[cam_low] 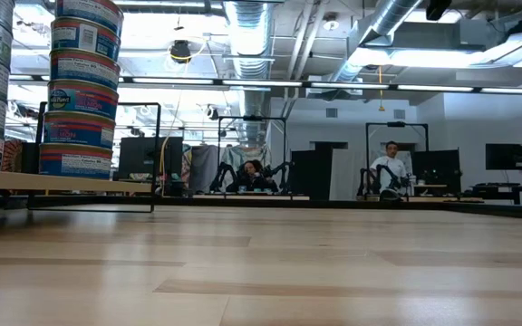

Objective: Stack canned seafood by type on shelf
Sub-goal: Return to home position

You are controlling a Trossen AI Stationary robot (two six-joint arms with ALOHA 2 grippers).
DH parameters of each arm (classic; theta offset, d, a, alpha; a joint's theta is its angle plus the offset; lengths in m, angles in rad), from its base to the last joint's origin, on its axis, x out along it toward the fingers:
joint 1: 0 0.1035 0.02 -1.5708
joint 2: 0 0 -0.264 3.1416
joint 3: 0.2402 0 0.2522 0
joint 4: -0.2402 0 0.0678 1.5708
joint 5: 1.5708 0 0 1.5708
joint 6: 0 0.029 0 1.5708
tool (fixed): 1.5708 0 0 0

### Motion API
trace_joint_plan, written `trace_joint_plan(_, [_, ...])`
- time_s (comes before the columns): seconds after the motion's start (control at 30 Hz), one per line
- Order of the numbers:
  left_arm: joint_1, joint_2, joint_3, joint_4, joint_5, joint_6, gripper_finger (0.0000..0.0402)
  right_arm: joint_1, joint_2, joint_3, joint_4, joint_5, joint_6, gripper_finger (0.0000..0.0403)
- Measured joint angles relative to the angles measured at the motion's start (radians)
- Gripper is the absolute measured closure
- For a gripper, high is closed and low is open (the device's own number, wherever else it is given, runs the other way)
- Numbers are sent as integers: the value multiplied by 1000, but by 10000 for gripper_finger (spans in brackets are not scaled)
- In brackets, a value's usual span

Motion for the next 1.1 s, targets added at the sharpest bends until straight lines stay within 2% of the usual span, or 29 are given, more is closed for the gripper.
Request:
trace_joint_plan(0.3, [0, 0, -1, 51, 25, 45, 181, 0, 0, 0, -1, 0, 1, 92])
trace_joint_plan(0.4, [0, 1, -46, 173, 52, 40, 181, -1, 0, 0, -1, 0, -10, 92])
trace_joint_plan(0.6, [0, 0, -46, 196, 121, 0, 181, -10, 0, 0, 7, 0, -25, 92])
trace_joint_plan(0.77, [0, 1, -47, 209, 82, -117, 181, -27, 0, 0, 7, 1, -25, 92])
trace_joint_plan(0.93, [0, 0, -48, 256, 170, -229, 181, -26, 0, 0, 7, 1, -25, 92])
trace_joint_plan(1.1, [0, 0, -49, 296, 381, -254, 181, -26, 0, 0, 7, 1, -25, 92])
